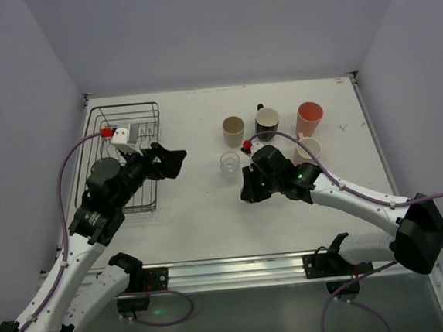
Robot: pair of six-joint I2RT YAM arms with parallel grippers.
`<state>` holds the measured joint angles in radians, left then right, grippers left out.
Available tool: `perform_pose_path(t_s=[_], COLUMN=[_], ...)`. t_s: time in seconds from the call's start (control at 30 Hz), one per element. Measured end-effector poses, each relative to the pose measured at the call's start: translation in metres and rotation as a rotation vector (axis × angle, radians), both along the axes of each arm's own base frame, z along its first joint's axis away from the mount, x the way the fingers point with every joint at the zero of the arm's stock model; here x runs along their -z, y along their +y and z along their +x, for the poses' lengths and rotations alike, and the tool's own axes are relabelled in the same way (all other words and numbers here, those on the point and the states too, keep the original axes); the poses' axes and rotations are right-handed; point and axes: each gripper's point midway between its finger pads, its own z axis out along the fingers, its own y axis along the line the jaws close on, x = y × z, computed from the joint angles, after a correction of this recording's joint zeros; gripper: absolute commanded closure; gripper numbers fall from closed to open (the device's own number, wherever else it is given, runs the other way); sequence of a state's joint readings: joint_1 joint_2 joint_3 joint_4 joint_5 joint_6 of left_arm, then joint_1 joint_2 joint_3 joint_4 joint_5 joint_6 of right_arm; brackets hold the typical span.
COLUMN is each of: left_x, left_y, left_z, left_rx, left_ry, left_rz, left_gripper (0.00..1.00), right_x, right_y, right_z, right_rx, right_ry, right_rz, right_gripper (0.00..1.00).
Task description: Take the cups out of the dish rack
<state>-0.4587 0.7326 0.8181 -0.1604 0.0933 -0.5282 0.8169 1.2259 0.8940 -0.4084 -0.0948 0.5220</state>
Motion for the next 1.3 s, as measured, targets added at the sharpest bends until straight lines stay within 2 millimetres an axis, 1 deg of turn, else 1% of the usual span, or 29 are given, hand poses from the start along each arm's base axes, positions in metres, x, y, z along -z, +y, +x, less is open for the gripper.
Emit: perform_pose_path(t_s=[0.07, 0.13, 0.2, 0.3, 0.37, 0.47, 0.57, 0.6, 0.7, 0.73, 0.8, 0.83, 0.93, 1.03, 1.07, 1.13, 1.17, 1.2, 1.27, 1.3], left_x=[0.021, 0.042, 0.058, 0.074, 0.077, 0.077, 0.076, 0.076, 0.076, 0.076, 0.076, 0.076, 0.076, 0.076, 0.076, 0.076, 0.076, 0.076, 0.075, 0.073], left_y=[0.012, 0.023, 0.032, 0.040, 0.043, 0.045, 0.045, 0.045, 0.046, 0.046, 0.047, 0.047, 0.049, 0.051, 0.051, 0.053, 0.053, 0.054, 0.054, 0.054], left_z=[0.000, -0.001, -0.004, -0.009, -0.010, -0.010, -0.010, -0.010, -0.010, -0.010, -0.010, -0.010, -0.009, -0.008, -0.008, -0.007, -0.007, -0.007, -0.007, -0.008], left_rx=[-0.036, -0.069, -0.092, -0.103, -0.106, -0.105, -0.106, -0.106, -0.106, -0.106, -0.105, -0.105, -0.107, -0.114, -0.117, -0.122, -0.124, -0.125, -0.127, -0.125], left_ry=[0.033, 0.061, 0.080, 0.083, 0.083, 0.071, 0.067, 0.067, 0.066, 0.066, 0.066, 0.066, 0.065, 0.066, 0.067, 0.068, 0.067, 0.067, 0.063, 0.057], left_rz=[0.102, 0.185, 0.237, 0.287, 0.308, 0.322, 0.325, 0.327, 0.329, 0.328, 0.328, 0.327, 0.331, 0.331, 0.330, 0.330, 0.329, 0.329, 0.326, 0.322], left_gripper=[0.00, 0.00, 0.00, 0.00, 0.00, 0.00, 0.00, 0.00, 0.00, 0.00, 0.00, 0.00, 0.00, 0.00, 0.00, 0.00, 0.00, 0.00, 0.00, 0.00], right_x=[0.027, 0.046, 0.062, 0.080, 0.088, 0.095, 0.101, 0.102, 0.107, 0.108, 0.108, 0.108, 0.107, 0.101, 0.095, 0.078, 0.065, 0.052, 0.021, -0.001], right_y=[-0.014, -0.024, -0.031, -0.033, -0.031, -0.026, -0.022, -0.021, -0.020, -0.020, -0.019, -0.020, -0.020, -0.019, -0.018, -0.016, -0.014, -0.013, -0.011, -0.013], right_z=[-0.005, -0.006, -0.005, -0.002, 0.001, 0.006, 0.008, 0.009, 0.009, 0.009, 0.010, 0.010, 0.010, 0.011, 0.011, 0.013, 0.014, 0.015, 0.016, 0.017], right_rx=[0.021, 0.039, 0.055, 0.067, 0.069, 0.068, 0.065, 0.065, 0.065, 0.064, 0.065, 0.064, 0.065, 0.066, 0.066, 0.067, 0.067, 0.068, 0.074, 0.083], right_ry=[0.056, 0.091, 0.118, 0.142, 0.145, 0.147, 0.148, 0.147, 0.152, 0.152, 0.150, 0.148, 0.146, 0.133, 0.121, 0.087, 0.061, 0.033, -0.035, -0.086], right_rz=[-0.100, -0.178, -0.244, -0.324, -0.359, -0.392, -0.412, -0.419, -0.435, -0.439, -0.440, -0.440, -0.440, -0.425, -0.411, -0.370, -0.341, -0.307, -0.231, -0.178], right_gripper=[1.00, 1.00, 1.00, 0.99, 0.99, 0.98, 0.95, 0.88, 0.75, 0.68, 0.64, 0.61, 0.55, 0.44, 0.36, 0.28, 0.21, 0.16, 0.02, 0.01])
